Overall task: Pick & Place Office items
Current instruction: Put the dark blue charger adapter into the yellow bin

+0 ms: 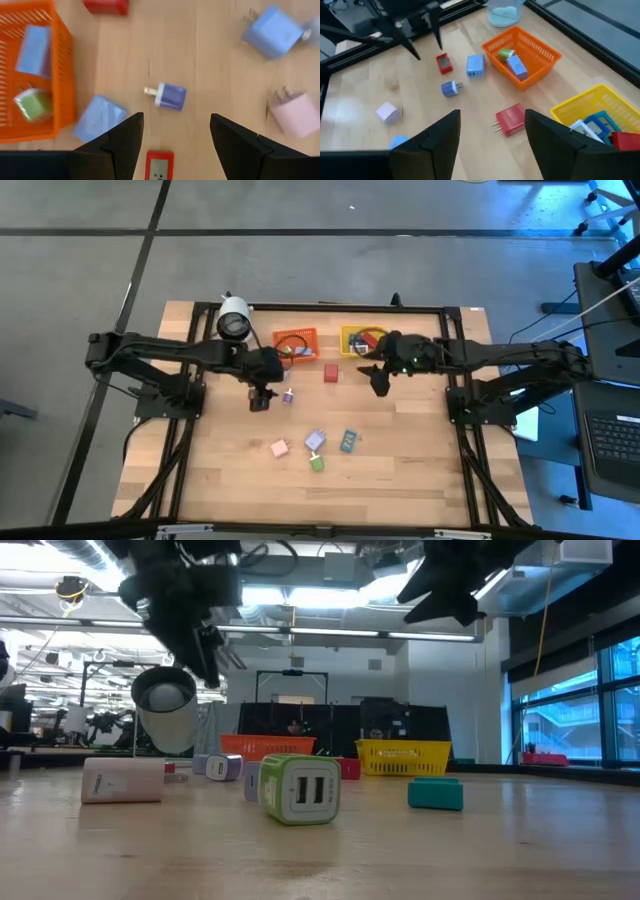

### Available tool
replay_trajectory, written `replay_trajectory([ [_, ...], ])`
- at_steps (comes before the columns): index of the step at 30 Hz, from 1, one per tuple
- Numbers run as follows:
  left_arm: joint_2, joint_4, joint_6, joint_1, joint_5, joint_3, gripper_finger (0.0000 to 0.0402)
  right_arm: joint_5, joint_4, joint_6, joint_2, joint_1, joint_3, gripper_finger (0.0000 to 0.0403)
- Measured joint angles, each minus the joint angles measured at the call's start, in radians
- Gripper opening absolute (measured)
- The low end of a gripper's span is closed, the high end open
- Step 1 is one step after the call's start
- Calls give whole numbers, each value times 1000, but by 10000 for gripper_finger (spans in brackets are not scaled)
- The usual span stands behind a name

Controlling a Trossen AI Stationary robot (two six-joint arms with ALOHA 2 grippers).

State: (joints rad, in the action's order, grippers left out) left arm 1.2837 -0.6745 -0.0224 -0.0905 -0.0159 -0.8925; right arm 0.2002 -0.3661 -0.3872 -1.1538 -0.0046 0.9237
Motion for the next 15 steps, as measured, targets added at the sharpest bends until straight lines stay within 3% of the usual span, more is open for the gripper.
replay_trajectory([
  [6, 53, 8, -65, 18, 106, 0, 226, 121, -16, -37, 0, 103, 0, 223],
  [15, 55, 28, -119, 17, 110, 0, 226, 183, -31, -84, -1, 205, 0, 223],
])
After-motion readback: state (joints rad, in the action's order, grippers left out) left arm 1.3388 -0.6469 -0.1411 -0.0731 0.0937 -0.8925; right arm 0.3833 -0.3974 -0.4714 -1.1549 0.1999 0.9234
